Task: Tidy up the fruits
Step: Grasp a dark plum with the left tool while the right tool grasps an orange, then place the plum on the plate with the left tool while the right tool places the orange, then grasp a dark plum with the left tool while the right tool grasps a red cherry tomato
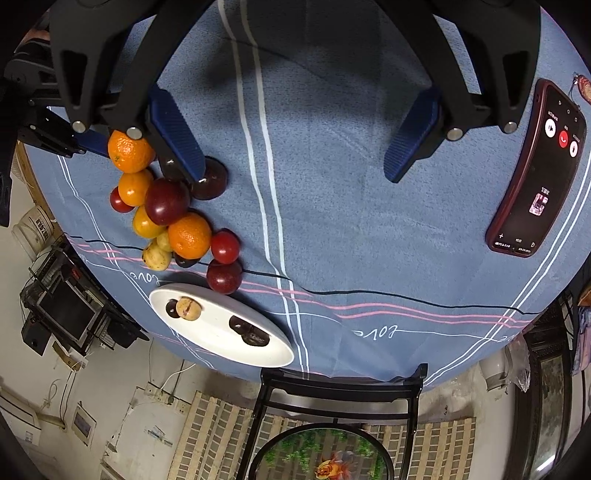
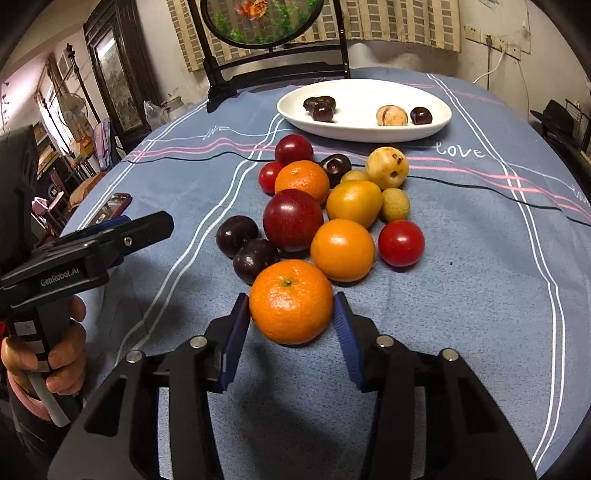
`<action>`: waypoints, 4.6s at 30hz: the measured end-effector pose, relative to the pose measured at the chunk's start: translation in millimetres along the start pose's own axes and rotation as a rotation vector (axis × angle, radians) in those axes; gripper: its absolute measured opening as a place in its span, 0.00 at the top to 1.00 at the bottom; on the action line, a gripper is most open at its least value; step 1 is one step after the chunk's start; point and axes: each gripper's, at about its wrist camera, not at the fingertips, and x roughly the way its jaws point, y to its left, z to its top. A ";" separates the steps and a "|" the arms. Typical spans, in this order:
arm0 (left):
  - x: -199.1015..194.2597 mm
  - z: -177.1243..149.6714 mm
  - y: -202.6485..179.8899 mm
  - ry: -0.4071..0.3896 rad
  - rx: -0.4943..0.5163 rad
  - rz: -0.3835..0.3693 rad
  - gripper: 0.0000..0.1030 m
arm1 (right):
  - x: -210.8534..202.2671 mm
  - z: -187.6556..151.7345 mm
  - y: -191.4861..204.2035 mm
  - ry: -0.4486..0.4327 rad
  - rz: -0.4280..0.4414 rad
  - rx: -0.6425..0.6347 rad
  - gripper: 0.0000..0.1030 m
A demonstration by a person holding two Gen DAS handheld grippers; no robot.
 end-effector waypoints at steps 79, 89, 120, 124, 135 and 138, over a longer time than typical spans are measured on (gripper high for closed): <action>41.5 98.1 -62.9 -0.006 0.121 -0.108 0.72 | -26.2 85.2 -73.9 -0.281 0.035 0.052 0.56; 137.6 165.6 -95.9 0.072 0.147 -0.101 0.72 | 57.1 166.4 -115.4 -0.217 -0.033 0.062 0.56; 0.9 -10.9 -63.5 0.041 0.176 -0.124 0.09 | -10.1 36.0 -88.4 -0.046 0.067 -0.051 0.54; -0.3 -15.5 -64.9 0.030 0.188 -0.134 0.09 | 1.6 35.5 -81.2 -0.004 0.047 -0.064 0.57; 7.2 -16.1 -67.2 0.065 0.188 -0.177 0.12 | 0.5 35.9 -87.8 -0.036 0.102 -0.019 0.71; 12.1 -14.6 -72.1 0.081 0.209 -0.174 0.27 | -5.9 36.0 -100.5 -0.064 0.101 0.032 0.71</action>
